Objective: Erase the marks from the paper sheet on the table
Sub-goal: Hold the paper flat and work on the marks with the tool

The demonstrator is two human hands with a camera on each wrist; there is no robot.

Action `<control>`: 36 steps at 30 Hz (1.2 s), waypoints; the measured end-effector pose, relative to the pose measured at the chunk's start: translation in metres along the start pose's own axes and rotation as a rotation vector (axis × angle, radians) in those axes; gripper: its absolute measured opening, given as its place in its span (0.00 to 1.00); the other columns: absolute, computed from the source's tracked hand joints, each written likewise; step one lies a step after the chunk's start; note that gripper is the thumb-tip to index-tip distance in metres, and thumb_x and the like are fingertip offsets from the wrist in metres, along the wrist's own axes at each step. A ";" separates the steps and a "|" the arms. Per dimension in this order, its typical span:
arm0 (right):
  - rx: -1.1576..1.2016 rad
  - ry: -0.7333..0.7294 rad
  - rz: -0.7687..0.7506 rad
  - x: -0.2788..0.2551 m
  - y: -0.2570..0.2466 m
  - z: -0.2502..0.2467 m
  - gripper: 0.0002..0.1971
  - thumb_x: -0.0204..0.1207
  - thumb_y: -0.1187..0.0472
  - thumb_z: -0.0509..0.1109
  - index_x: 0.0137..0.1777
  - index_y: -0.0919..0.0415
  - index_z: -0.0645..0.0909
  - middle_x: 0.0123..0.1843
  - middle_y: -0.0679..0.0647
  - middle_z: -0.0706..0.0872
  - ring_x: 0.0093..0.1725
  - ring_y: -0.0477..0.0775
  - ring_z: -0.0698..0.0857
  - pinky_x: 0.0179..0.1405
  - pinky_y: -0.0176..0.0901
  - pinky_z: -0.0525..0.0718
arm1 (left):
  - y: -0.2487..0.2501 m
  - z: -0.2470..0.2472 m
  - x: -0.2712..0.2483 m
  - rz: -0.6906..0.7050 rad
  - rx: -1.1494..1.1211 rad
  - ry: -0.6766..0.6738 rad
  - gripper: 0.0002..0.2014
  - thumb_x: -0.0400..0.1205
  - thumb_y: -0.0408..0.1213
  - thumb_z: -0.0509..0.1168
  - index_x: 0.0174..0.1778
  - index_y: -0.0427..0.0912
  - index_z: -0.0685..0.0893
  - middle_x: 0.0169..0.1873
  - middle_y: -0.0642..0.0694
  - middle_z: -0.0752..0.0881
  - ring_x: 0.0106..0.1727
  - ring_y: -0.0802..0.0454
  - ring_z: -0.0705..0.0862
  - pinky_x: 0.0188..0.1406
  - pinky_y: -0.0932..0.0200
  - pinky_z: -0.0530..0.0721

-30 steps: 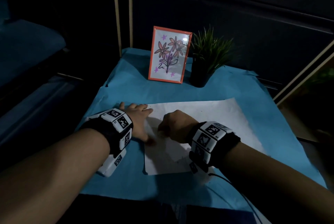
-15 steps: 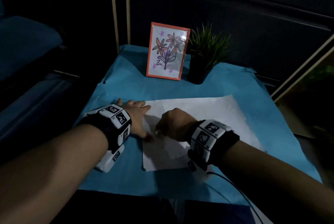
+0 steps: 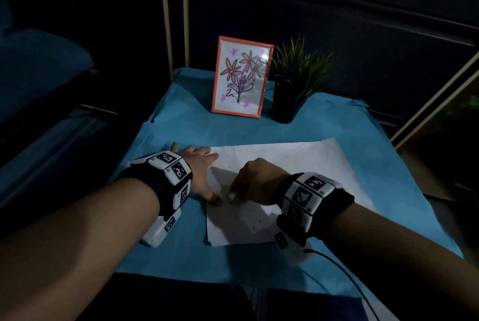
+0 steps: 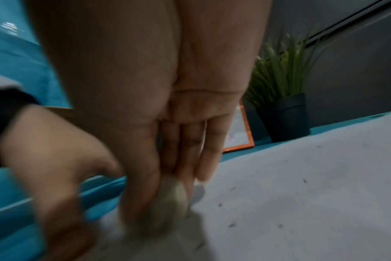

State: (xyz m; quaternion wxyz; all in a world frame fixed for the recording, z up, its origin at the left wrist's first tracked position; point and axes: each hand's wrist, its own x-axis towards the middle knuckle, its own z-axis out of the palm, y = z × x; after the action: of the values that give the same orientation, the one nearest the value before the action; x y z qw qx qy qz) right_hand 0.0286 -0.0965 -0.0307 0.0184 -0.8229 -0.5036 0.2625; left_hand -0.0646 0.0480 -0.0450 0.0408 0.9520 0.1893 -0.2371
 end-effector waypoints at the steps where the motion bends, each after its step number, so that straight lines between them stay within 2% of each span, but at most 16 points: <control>1: 0.042 0.032 0.027 0.002 0.001 -0.003 0.11 0.75 0.55 0.73 0.56 0.51 0.89 0.56 0.51 0.89 0.57 0.51 0.83 0.56 0.39 0.78 | -0.001 0.000 0.000 -0.001 -0.003 -0.003 0.61 0.63 0.77 0.66 0.85 0.55 0.45 0.85 0.54 0.44 0.85 0.49 0.47 0.80 0.33 0.42; 3: 0.090 0.174 0.072 0.008 0.002 -0.006 0.09 0.74 0.58 0.74 0.53 0.51 0.89 0.54 0.52 0.89 0.55 0.53 0.84 0.52 0.38 0.78 | -0.001 0.001 0.001 -0.002 -0.007 -0.003 0.61 0.62 0.77 0.66 0.85 0.55 0.46 0.85 0.54 0.44 0.85 0.49 0.47 0.80 0.33 0.41; 5: 0.068 0.220 0.089 0.013 -0.001 -0.002 0.08 0.76 0.59 0.71 0.52 0.51 0.89 0.54 0.54 0.89 0.55 0.55 0.84 0.51 0.38 0.77 | -0.001 0.001 0.000 -0.003 -0.008 -0.003 0.61 0.62 0.77 0.67 0.85 0.55 0.46 0.85 0.54 0.44 0.85 0.49 0.47 0.80 0.33 0.41; 8: 0.000 0.152 0.053 0.011 -0.004 0.008 0.09 0.77 0.59 0.69 0.54 0.51 0.89 0.54 0.55 0.89 0.55 0.58 0.84 0.53 0.42 0.79 | 0.000 0.000 0.000 -0.001 -0.009 -0.003 0.61 0.62 0.77 0.67 0.85 0.55 0.45 0.85 0.54 0.44 0.85 0.48 0.47 0.80 0.33 0.41; 11: -0.016 0.047 -0.003 -0.002 -0.003 0.010 0.10 0.78 0.56 0.70 0.57 0.51 0.88 0.57 0.53 0.88 0.58 0.55 0.82 0.58 0.43 0.79 | 0.000 0.001 0.000 -0.003 0.004 0.000 0.60 0.63 0.77 0.66 0.85 0.55 0.45 0.85 0.53 0.44 0.85 0.47 0.47 0.80 0.33 0.42; 13: 0.047 0.009 0.029 -0.008 0.001 0.006 0.11 0.76 0.54 0.72 0.57 0.51 0.88 0.57 0.51 0.88 0.57 0.53 0.83 0.60 0.44 0.80 | 0.000 0.001 -0.001 -0.003 0.009 -0.002 0.60 0.64 0.77 0.66 0.85 0.54 0.45 0.85 0.53 0.44 0.85 0.47 0.47 0.80 0.33 0.42; 15: 0.134 0.078 0.076 -0.011 0.009 0.004 0.10 0.74 0.56 0.74 0.54 0.51 0.89 0.55 0.51 0.89 0.54 0.52 0.84 0.56 0.42 0.81 | 0.001 0.000 -0.002 0.008 0.022 0.014 0.59 0.65 0.76 0.65 0.85 0.54 0.46 0.85 0.53 0.45 0.85 0.47 0.48 0.80 0.34 0.43; 17: 0.178 0.184 0.113 -0.011 0.019 0.006 0.10 0.76 0.58 0.72 0.55 0.55 0.88 0.55 0.54 0.88 0.53 0.52 0.84 0.54 0.40 0.79 | 0.002 0.003 -0.005 0.008 0.025 0.037 0.58 0.66 0.77 0.64 0.85 0.53 0.46 0.85 0.52 0.45 0.84 0.47 0.49 0.81 0.36 0.44; 20: 0.210 0.271 0.168 -0.012 0.033 0.008 0.12 0.78 0.58 0.69 0.57 0.61 0.86 0.56 0.57 0.88 0.58 0.57 0.84 0.58 0.43 0.80 | 0.009 0.007 -0.010 0.005 0.009 0.060 0.57 0.68 0.76 0.63 0.85 0.50 0.46 0.85 0.51 0.42 0.85 0.47 0.46 0.82 0.36 0.42; 22: 0.223 0.257 0.173 -0.013 0.036 0.005 0.13 0.78 0.57 0.70 0.59 0.62 0.85 0.57 0.57 0.87 0.58 0.57 0.84 0.58 0.44 0.80 | 0.014 0.007 -0.012 0.040 0.017 0.112 0.54 0.71 0.73 0.62 0.85 0.48 0.48 0.85 0.51 0.42 0.85 0.49 0.44 0.82 0.35 0.42; 25: 0.218 0.271 0.123 -0.010 0.032 0.000 0.12 0.76 0.58 0.73 0.57 0.61 0.86 0.56 0.57 0.88 0.56 0.56 0.84 0.52 0.37 0.77 | 0.020 0.006 -0.014 0.068 0.028 0.124 0.50 0.73 0.73 0.61 0.85 0.50 0.51 0.85 0.50 0.48 0.85 0.50 0.48 0.82 0.35 0.42; 29: 0.110 0.274 0.057 0.008 0.017 -0.001 0.10 0.76 0.61 0.71 0.56 0.57 0.87 0.56 0.57 0.88 0.58 0.57 0.83 0.55 0.40 0.78 | 0.022 0.008 -0.015 0.037 -0.015 0.028 0.56 0.66 0.77 0.63 0.84 0.51 0.51 0.85 0.51 0.48 0.85 0.50 0.51 0.81 0.35 0.42; 32: 0.053 0.220 0.051 0.018 0.011 -0.001 0.12 0.75 0.64 0.70 0.56 0.54 0.88 0.57 0.56 0.88 0.58 0.57 0.83 0.53 0.38 0.75 | 0.023 0.005 -0.015 0.030 0.001 0.031 0.57 0.65 0.77 0.64 0.84 0.50 0.52 0.84 0.52 0.51 0.84 0.51 0.53 0.81 0.35 0.42; 36: -0.027 0.130 -0.013 0.008 0.007 0.003 0.12 0.78 0.61 0.67 0.59 0.52 0.87 0.58 0.54 0.88 0.59 0.56 0.83 0.50 0.35 0.72 | 0.027 0.001 -0.015 0.034 0.014 0.038 0.56 0.63 0.77 0.66 0.82 0.50 0.57 0.81 0.51 0.59 0.82 0.49 0.60 0.81 0.36 0.44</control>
State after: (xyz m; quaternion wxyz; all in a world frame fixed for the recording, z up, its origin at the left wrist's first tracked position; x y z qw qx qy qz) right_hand 0.0356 -0.0938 -0.0381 0.0416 -0.8351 -0.5102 0.2017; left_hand -0.0668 0.0178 -0.0393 0.0345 0.9597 0.1721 -0.2194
